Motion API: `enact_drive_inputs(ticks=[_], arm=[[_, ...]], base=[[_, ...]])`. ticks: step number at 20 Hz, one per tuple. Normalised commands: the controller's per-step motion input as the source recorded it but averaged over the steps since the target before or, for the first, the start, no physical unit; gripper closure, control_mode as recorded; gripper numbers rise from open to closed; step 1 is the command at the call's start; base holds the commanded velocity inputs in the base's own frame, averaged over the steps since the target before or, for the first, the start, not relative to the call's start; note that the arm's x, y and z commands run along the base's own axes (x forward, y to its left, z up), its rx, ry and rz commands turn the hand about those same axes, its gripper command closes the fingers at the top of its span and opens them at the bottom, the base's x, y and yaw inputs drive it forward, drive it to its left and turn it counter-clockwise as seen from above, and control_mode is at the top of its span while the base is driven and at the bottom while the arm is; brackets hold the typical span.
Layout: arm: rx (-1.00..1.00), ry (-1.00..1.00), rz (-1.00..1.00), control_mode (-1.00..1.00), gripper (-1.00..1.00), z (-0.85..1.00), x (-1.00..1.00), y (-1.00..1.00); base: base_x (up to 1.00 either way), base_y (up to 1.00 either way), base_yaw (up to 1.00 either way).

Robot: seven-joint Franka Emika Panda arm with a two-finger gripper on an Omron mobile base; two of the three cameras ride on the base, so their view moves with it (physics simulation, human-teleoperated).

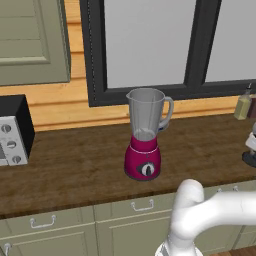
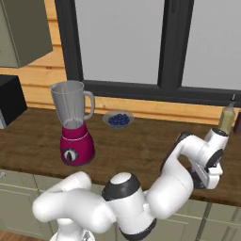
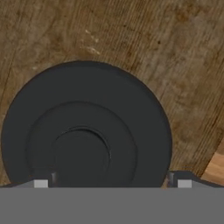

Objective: Close the lid blender by securely placing the lid on top.

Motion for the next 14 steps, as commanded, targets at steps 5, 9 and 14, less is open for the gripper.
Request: enact_drive_inputs(ticks=[5, 9, 14], arm=[[0.0, 0.0, 0.0, -1.0, -1.0, -0.09, 0.1, -0.15], [0.0, 0.0, 0.0, -1.0, -1.0, 0.0, 0.25, -0.1], [0.0, 0.0, 0.0, -1.0, -1.0, -0.07, 0.1, -0.07]], base=[[0.0, 0.0, 0.0], [0.0, 0.0, 0.0], [0.0, 0.0, 0.0]])
